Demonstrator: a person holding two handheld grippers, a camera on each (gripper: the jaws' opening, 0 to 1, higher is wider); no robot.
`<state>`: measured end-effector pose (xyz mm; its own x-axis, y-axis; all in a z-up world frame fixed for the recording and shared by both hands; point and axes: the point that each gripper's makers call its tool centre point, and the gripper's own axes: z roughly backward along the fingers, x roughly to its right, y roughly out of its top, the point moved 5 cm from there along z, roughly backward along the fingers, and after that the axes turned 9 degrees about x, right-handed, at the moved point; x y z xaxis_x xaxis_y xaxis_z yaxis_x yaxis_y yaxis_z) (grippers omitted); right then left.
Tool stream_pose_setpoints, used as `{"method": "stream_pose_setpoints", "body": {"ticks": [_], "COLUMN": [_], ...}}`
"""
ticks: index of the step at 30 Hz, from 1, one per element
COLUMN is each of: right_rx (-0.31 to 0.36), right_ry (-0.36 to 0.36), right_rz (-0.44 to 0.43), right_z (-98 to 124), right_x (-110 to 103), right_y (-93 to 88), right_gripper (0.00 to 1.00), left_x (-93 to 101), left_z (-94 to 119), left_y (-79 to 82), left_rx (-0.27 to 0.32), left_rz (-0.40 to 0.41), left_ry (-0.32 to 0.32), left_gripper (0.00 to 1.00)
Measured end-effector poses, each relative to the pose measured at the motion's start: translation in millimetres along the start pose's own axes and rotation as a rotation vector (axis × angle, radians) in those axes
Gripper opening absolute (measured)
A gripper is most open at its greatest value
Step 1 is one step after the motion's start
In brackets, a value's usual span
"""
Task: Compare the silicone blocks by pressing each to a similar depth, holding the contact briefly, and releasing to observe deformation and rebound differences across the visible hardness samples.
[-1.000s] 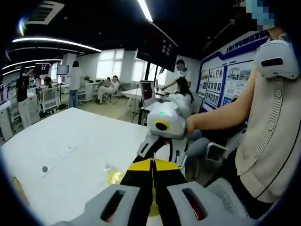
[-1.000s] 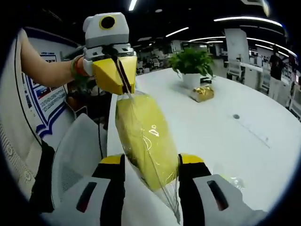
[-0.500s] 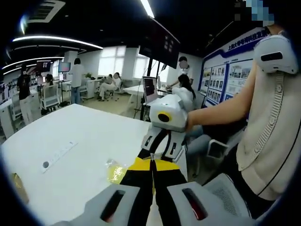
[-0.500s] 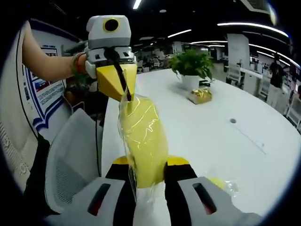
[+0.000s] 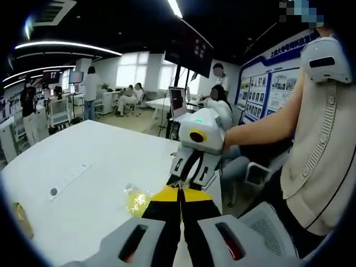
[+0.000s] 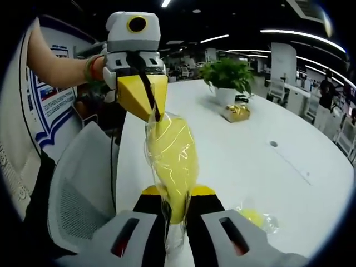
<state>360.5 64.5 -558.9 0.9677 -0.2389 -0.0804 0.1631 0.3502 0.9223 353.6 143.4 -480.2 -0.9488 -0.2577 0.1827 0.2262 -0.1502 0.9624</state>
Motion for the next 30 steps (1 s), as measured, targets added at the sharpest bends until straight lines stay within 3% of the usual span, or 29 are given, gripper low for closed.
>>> {"method": "stream_pose_setpoints", "body": {"ticks": [21, 24, 30], "right_rx": [0.01, -0.008, -0.001], "right_ry": [-0.006, -0.009, -0.002], "right_rz": [-0.024, -0.07, -0.043], "right_z": [0, -2, -3], "right_x": [-1, -1, -7], "right_y": [-2.4, -6.4, -10.1], "right_gripper": [0.07, 0.1, 0.13], "left_x": [4.2, 4.7, 5.5], "left_z": [-1, -2, 0], "left_y": [-0.6, -3.7, -7.0], "left_rx": [-0.026, -0.05, -0.058], "left_rz": [0.016, 0.018, 0.038], "left_ry": [0.004, 0.013, 0.011], "left_gripper": [0.0, 0.0, 0.0]}}
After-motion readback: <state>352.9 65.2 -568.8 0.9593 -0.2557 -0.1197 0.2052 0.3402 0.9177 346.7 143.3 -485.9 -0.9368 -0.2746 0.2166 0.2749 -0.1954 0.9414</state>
